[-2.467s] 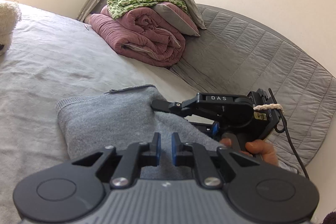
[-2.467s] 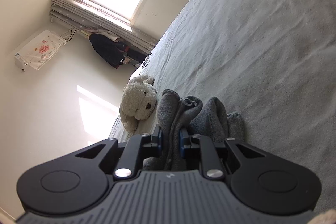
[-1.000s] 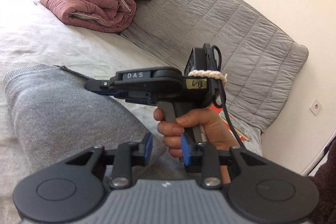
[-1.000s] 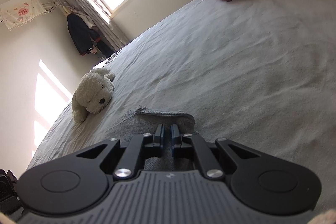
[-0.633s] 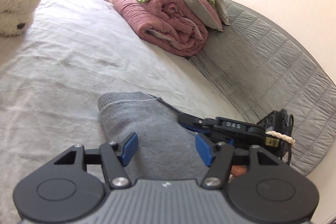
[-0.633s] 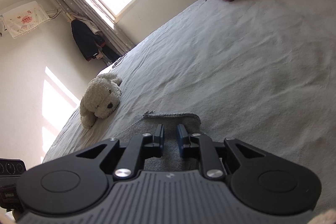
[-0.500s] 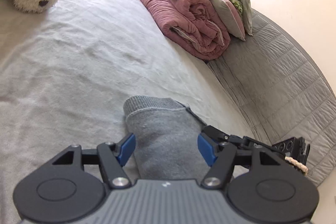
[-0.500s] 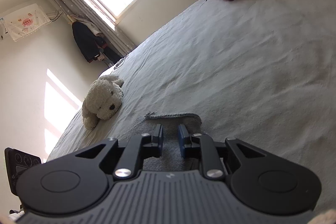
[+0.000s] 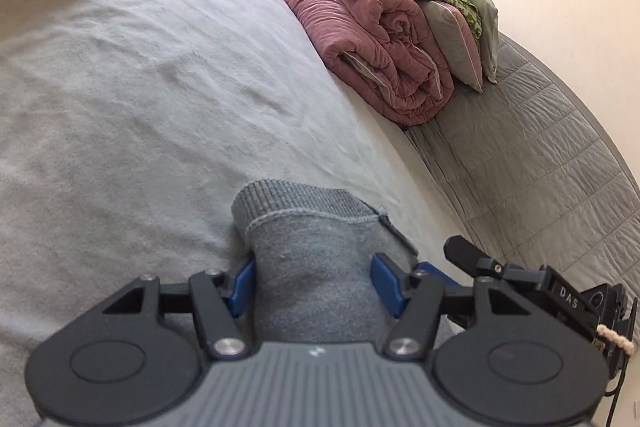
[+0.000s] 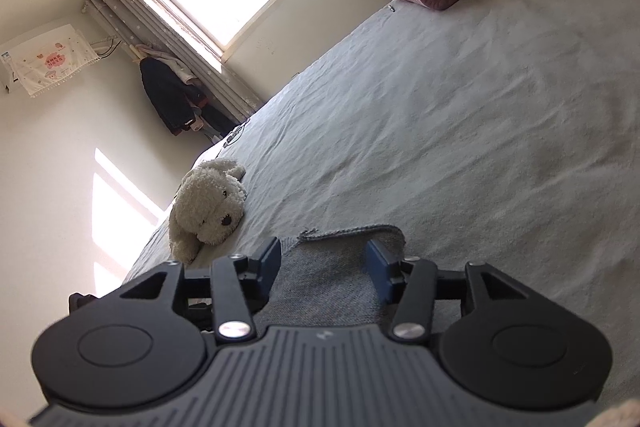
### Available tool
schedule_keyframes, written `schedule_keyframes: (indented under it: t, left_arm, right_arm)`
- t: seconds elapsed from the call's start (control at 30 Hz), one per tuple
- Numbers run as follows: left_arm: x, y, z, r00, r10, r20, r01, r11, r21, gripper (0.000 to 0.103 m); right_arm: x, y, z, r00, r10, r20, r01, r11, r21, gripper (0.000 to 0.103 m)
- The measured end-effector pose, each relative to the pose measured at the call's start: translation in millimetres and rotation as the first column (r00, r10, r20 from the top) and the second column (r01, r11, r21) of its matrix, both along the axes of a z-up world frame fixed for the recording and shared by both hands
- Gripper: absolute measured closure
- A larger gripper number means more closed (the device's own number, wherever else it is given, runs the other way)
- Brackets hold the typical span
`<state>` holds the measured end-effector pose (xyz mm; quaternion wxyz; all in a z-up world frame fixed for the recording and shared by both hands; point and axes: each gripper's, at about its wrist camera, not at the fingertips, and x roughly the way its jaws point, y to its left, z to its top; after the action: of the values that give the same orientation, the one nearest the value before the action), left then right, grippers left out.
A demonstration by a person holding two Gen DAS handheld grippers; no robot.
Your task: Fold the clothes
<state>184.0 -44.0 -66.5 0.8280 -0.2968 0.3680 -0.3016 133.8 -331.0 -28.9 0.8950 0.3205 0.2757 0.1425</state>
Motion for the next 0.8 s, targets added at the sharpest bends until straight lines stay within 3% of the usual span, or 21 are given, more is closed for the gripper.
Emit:
schedule_keyframes:
  t: [0.17,0.27,0.43,0.5,0.7,0.8]
  left_arm:
    - [2,5,-1,1.0,0.003,-0.005,-0.003,1.0,-0.007,0.044]
    - [3,7,-2,1.0,0.005,-0.013,-0.005,1.0,-0.018,0.048]
    - [4,11,-4,1.0,0.006,-0.02,-0.006,1.0,-0.031,0.048]
    - [5,11,-4,1.0,0.005,-0.022,-0.005,0.999,-0.035,0.048]
    - [6,13,-3,0.999,0.004,-0.035,-0.006,0.999,-0.054,0.048]
    - [5,13,-2,0.999,0.004,-0.033,-0.006,0.999,-0.051,0.048]
  right_arm:
    - [-1,12,10,0.997,-0.07,-0.016,0.07,0.997,-0.028,0.044]
    - [-10,26,22,0.991,-0.129,-0.038,0.125,0.988,-0.09,0.042]
    - [-51,43,46,0.979,-0.196,-0.05,0.188,0.974,-0.126,0.026]
    - [-70,46,48,0.97,-0.233,-0.064,0.222,0.965,-0.142,0.025]
    - [-125,42,29,0.886,-0.419,-0.2,0.404,0.908,-0.115,0.024]
    - [-148,45,18,0.865,-0.441,-0.239,0.427,0.897,-0.11,0.024]
